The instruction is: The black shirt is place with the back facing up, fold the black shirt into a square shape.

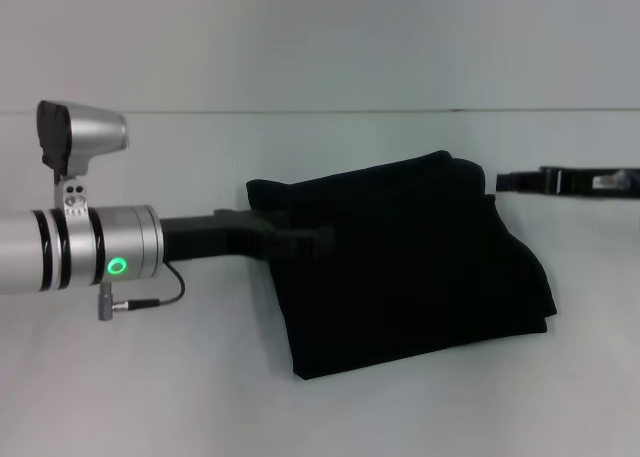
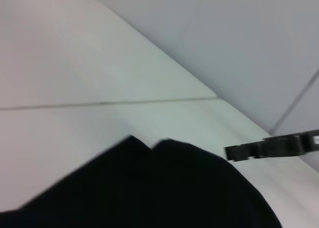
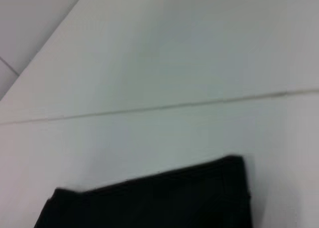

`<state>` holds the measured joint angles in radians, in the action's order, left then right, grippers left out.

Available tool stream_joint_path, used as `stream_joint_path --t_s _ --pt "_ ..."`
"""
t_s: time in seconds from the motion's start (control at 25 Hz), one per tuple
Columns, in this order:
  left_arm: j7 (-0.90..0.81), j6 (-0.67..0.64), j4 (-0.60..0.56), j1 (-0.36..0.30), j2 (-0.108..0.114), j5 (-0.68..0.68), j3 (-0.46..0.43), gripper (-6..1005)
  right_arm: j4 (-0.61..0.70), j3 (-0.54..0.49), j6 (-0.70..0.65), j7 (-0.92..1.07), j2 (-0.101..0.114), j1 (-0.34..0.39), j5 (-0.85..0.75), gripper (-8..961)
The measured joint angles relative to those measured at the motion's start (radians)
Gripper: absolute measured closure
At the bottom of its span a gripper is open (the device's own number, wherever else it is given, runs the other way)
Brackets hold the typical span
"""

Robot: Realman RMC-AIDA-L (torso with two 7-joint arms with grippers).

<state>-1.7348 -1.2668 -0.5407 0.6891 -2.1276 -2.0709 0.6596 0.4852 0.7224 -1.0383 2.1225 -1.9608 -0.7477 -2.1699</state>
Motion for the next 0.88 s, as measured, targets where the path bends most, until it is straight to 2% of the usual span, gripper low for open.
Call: stream_joint_path --t_s 0.12,0.2,0.24,0.4,0.56,0.72,0.88 --pt "-0.051 0.071 -0.002 0.006 0.003 0.025 -0.001 49 0.034 -0.014 -0.007 0.007 0.007 0.001 0.002 582" --pt "-0.096 0.122 0.0 0.014 0.006 0.029 0.0 50 0.039 -0.023 -0.02 0.013 0.018 0.0 0.002 499" --pt "-0.164 0.187 0.002 0.022 0.009 0.024 0.006 50 0.042 -0.029 -0.041 0.024 0.031 -0.002 0.002 458" --pt "-0.264 0.265 0.004 0.032 0.012 0.014 0.018 50 0.043 -0.05 -0.059 0.026 0.039 -0.003 0.002 378" --pt "-0.376 0.348 0.032 0.056 0.018 -0.034 0.035 50 0.044 -0.058 -0.057 0.018 0.036 0.0 0.002 297" --pt "-0.407 0.408 0.101 0.093 0.028 -0.065 0.048 50 0.044 -0.055 -0.05 0.015 0.03 0.001 0.001 302" --pt "-0.401 0.415 0.132 0.124 0.023 -0.067 0.051 49 0.044 -0.051 -0.049 0.011 0.022 0.001 0.0 304"
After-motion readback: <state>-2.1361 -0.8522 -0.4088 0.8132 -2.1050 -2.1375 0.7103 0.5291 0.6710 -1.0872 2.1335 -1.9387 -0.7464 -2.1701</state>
